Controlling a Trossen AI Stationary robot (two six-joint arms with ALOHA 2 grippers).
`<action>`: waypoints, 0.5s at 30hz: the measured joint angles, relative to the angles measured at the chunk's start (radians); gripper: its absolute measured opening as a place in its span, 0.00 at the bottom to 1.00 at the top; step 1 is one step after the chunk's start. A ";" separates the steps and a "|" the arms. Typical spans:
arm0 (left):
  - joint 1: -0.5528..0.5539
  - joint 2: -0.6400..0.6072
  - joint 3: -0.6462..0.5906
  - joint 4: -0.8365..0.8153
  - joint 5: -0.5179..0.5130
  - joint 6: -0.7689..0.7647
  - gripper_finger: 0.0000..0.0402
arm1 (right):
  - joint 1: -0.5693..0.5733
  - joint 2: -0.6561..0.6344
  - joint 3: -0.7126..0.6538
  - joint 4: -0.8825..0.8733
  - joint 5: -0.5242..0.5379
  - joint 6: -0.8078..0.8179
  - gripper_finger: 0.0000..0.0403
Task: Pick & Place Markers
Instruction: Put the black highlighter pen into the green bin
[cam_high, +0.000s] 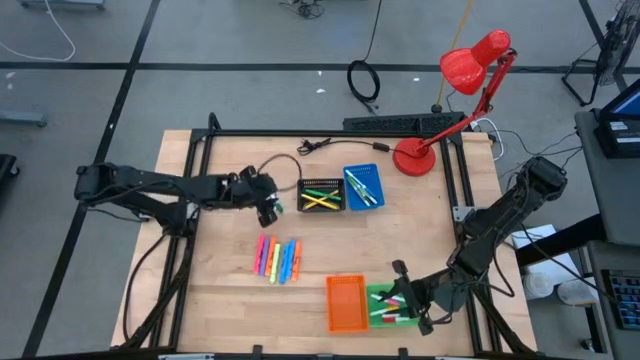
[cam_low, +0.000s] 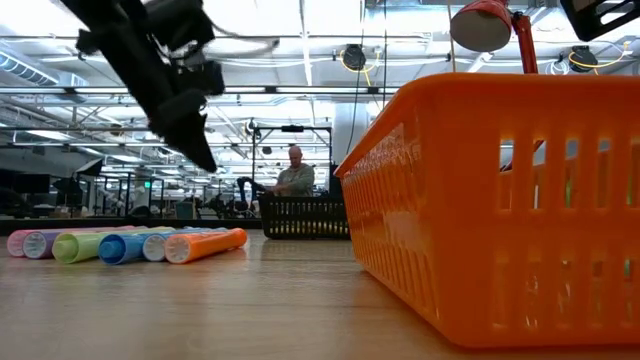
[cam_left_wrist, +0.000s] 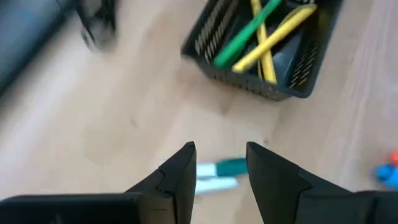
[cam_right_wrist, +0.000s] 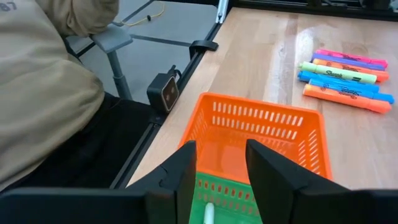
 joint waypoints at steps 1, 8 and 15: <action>0.031 0.000 -0.012 0.010 0.048 -0.048 0.36 | -0.004 0.000 0.000 0.000 0.000 0.000 0.31; 0.164 0.000 -0.080 0.007 0.108 -0.243 0.36 | -0.033 0.000 0.000 0.000 -0.003 0.000 0.31; 0.189 0.024 -0.119 0.005 0.165 -0.328 0.36 | -0.034 0.000 0.000 0.000 -0.003 0.007 0.31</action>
